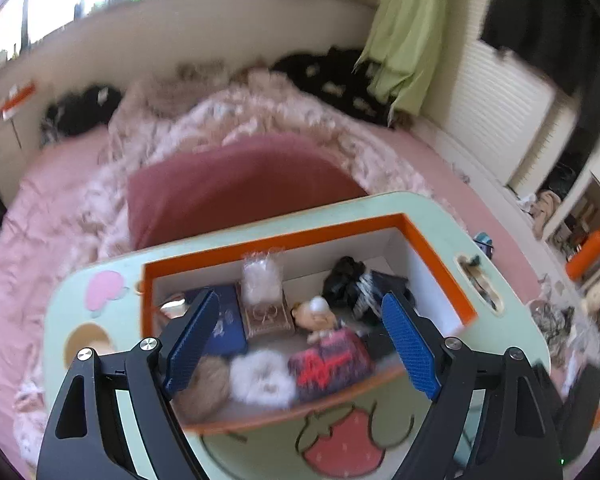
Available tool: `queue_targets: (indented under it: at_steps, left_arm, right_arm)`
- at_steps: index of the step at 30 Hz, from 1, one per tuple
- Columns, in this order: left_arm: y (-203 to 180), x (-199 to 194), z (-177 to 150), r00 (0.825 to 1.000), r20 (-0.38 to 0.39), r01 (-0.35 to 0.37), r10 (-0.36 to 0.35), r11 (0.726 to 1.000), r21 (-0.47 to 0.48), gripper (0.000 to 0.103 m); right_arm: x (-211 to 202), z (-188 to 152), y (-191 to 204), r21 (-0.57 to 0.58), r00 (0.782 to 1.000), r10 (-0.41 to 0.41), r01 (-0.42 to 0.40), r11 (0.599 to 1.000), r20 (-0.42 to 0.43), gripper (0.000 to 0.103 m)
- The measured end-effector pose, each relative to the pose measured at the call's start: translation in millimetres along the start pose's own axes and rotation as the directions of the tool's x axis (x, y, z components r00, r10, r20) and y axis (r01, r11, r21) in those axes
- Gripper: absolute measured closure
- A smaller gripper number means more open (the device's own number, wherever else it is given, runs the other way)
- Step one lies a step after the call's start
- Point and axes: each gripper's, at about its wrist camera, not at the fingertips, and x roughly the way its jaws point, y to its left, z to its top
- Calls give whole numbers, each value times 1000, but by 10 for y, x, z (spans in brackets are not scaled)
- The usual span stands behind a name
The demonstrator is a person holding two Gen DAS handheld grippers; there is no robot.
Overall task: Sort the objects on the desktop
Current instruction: 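Lift the clear plastic-wrapped item from the orange box with the left gripper and set it on the table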
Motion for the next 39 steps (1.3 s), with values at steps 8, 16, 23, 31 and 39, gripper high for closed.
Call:
queue_targets:
  at_steps: [8, 16, 23, 31, 39]
  left_arm:
    - [25, 694, 106, 979, -186, -93, 88, 996, -18, 69]
    - [159, 74, -72, 999, -2, 51, -51, 997, -59, 71]
    - [-36, -690, -673, 979, 81, 183, -185, 983, 31, 71]
    - [-200, -322, -1069, 991, 34, 125, -127, 991, 56, 46]
    - [-27, -489, -1514, 998, 53, 28, -32, 997, 69, 25]
  right_arm:
    - [-6, 3, 2, 2, 1000, 1, -1, 1000, 0, 0]
    - [-53, -3, -6, 3, 1000, 0, 0, 1000, 0, 0]
    - [-53, -1, -6, 3, 1000, 1, -1, 1000, 0, 0]
    - [-42, -8, -17, 3, 1000, 3, -3, 1000, 1, 0]
    - [-21, -26, -40, 4, 1000, 2, -2, 1000, 1, 0]
